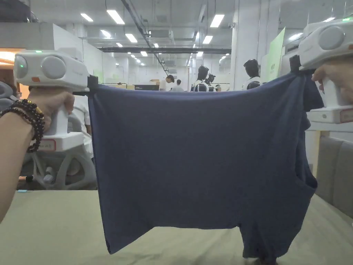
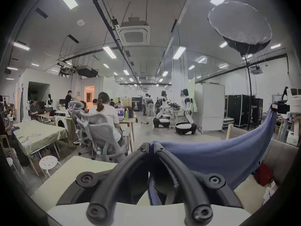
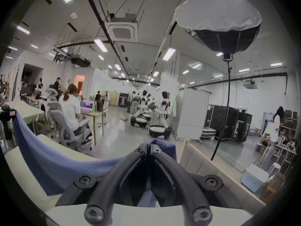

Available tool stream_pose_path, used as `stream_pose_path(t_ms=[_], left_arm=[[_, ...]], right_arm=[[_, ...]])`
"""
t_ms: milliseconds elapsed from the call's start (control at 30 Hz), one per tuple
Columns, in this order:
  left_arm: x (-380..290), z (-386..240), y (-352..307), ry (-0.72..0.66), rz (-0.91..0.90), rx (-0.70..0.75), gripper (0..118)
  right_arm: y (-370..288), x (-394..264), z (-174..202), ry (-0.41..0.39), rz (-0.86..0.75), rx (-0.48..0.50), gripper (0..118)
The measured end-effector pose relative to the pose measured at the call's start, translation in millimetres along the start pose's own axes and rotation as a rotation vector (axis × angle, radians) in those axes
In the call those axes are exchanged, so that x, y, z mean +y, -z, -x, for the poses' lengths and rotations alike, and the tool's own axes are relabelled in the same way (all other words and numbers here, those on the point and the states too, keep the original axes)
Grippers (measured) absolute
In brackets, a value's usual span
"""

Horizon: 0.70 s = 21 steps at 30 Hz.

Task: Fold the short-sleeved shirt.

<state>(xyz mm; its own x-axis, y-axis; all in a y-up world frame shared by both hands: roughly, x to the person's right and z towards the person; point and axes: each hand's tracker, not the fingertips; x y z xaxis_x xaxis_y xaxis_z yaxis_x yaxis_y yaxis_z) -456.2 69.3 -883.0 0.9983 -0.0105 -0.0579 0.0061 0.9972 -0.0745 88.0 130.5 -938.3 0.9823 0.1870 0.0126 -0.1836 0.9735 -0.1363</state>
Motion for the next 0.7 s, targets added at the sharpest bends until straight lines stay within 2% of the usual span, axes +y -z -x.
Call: stream_pose_path(t_ms=[167, 267, 333, 467, 567, 700], left_arm=[[-81.7, 2.0, 16.4, -0.014, 0.113, -0.025, 3], [-122.5, 0.7, 15.2, -0.001, 0.195, -0.047, 3], [-136.2, -0.5, 8.1, 0.009, 0.206, -0.049, 3], [-144.3, 0.0, -23.5, -0.014, 0.214, -0.055, 3], [-159.4, -2.5, -62.9, -0.014, 0.205, -0.068, 3], [-195.7, -0.4, -124.2, -0.02, 0.254, -0.079, 3]], right_arm=[[31.9, -85.9, 10.9, 0.058, 0.111, 0.037, 3], [40.3, -130.1, 15.7, 0.034, 0.199, 0.041, 3], [40.4, -145.2, 13.8, 0.056, 0.219, 0.05, 3], [1.8, -165.1, 13.8, 0.106, 0.203, 0.073, 3], [-45.1, -184.3, 16.4, 0.069, 0.199, 0.087, 3], [-113.0, -230.7, 15.6, 0.063, 0.23, 0.116, 3]])
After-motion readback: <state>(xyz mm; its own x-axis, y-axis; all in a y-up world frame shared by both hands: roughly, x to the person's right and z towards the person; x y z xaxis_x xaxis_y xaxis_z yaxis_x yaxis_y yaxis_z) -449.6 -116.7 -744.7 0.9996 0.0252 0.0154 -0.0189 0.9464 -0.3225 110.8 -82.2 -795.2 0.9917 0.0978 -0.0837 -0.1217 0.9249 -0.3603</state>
